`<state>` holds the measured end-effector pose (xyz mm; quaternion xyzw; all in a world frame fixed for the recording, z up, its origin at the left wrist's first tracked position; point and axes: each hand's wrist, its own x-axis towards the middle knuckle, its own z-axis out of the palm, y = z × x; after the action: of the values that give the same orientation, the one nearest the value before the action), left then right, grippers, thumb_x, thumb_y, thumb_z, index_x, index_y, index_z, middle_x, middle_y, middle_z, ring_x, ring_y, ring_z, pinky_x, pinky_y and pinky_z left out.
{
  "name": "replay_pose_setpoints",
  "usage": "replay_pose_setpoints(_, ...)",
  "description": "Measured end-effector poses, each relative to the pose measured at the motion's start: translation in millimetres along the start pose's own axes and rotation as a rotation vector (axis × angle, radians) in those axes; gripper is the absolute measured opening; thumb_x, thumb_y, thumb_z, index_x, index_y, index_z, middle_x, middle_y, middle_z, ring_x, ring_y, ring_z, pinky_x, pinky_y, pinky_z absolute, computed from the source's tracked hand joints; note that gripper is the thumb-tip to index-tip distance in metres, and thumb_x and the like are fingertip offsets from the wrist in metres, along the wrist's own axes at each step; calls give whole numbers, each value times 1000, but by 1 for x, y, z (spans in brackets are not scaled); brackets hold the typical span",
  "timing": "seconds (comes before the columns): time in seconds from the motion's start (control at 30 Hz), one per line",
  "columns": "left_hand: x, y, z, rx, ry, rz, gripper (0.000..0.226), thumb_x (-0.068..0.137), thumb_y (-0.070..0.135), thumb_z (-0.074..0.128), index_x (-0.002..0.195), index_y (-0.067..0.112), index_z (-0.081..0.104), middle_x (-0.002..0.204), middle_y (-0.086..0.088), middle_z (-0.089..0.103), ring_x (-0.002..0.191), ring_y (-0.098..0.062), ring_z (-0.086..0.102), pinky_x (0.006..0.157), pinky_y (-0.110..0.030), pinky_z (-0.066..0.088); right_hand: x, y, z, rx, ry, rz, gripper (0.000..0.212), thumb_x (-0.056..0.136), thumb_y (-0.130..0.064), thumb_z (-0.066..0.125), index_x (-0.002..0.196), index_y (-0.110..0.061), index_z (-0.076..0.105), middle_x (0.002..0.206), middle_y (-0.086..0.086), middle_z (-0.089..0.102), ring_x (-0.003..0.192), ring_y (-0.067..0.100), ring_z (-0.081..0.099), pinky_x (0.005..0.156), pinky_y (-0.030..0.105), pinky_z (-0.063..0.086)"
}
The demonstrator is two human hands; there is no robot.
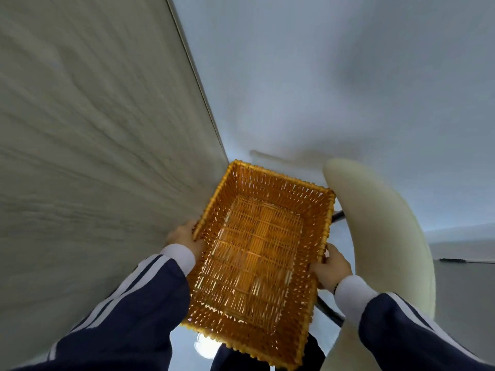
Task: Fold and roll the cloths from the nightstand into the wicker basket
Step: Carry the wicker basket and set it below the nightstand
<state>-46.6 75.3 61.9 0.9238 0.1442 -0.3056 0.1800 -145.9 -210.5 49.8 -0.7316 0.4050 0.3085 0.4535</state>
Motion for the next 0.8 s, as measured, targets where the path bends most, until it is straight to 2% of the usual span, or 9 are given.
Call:
replay_pose_setpoints(0.1, -25, 9, -14, 67, 6, 10, 46, 86, 15, 60, 131, 24, 55, 108, -5, 67, 99, -26, 62, 79, -28, 48, -14, 0, -16, -27, -5, -52, 31, 86, -17, 52, 113, -31, 49, 94, 1, 63, 82, 28, 64, 75, 48, 58)
replay_pose_setpoints(0.2, -49, 15, -28, 84, 27, 27, 48, 88, 14, 58, 134, 22, 51, 119, -5, 65, 110, -27, 60, 90, -30, 47, -31, -6, -30, -31, -16, -101, 21, 87, -18, 52, 97, -37, 52, 89, -1, 64, 83, 27, 65, 80, 48, 57)
replay_pose_setpoints(0.3, -74, 18, -36, 58, 62, 33, 45, 89, 11, 53, 133, 20, 54, 119, -8, 65, 112, -29, 59, 94, -33, 47, -48, -8, -43, -35, -23, -162, 24, 90, -14, 53, 80, -35, 46, 80, -3, 60, 77, 25, 62, 81, 47, 56)
replay_pose_setpoints(0.4, -102, 18, -36, -16, 119, 9, 44, 90, 10, 51, 133, 21, 54, 115, -10, 66, 108, -31, 60, 94, -37, 48, -69, -6, -54, 5, -6, -221, 18, 90, -11, 54, 84, -28, 50, 80, 3, 62, 73, 25, 62, 70, 40, 56)
replay_pose_setpoints(0.53, -138, 23, -31, -126, 234, -11, 43, 91, 10, 52, 132, 23, 55, 110, -10, 67, 103, -32, 61, 89, -37, 49, -90, 2, -63, 77, 58, -271, 25, 86, -10, 61, 73, -28, 49, 79, 1, 61, 76, 25, 60, 80, 39, 52)
replay_pose_setpoints(0.6, -153, 25, -29, -176, 289, -4, 45, 91, 9, 52, 132, 25, 55, 111, -9, 67, 102, -32, 61, 87, -35, 49, -96, 6, -67, 96, 69, -291, 19, 83, -7, 63, 75, -23, 56, 82, 5, 64, 74, 23, 59, 79, 38, 51)
replay_pose_setpoints(0.7, -174, 23, -29, -233, 359, 3, 44, 91, 8, 52, 130, 25, 57, 111, -9, 67, 102, -32, 61, 86, -34, 47, -110, 12, -67, 121, 58, -338, 24, 82, 0, 64, 74, -21, 57, 75, 2, 61, 67, 18, 57, 72, 34, 47)
replay_pose_setpoints(0.8, -194, 16, -30, -274, 402, -1, 43, 91, 9, 53, 130, 26, 56, 113, -9, 66, 102, -31, 61, 87, -35, 48, -122, 20, -64, 140, 78, -346, 16, 82, -3, 65, 80, -18, 62, 80, 6, 65, 72, 24, 61, 73, 35, 50)
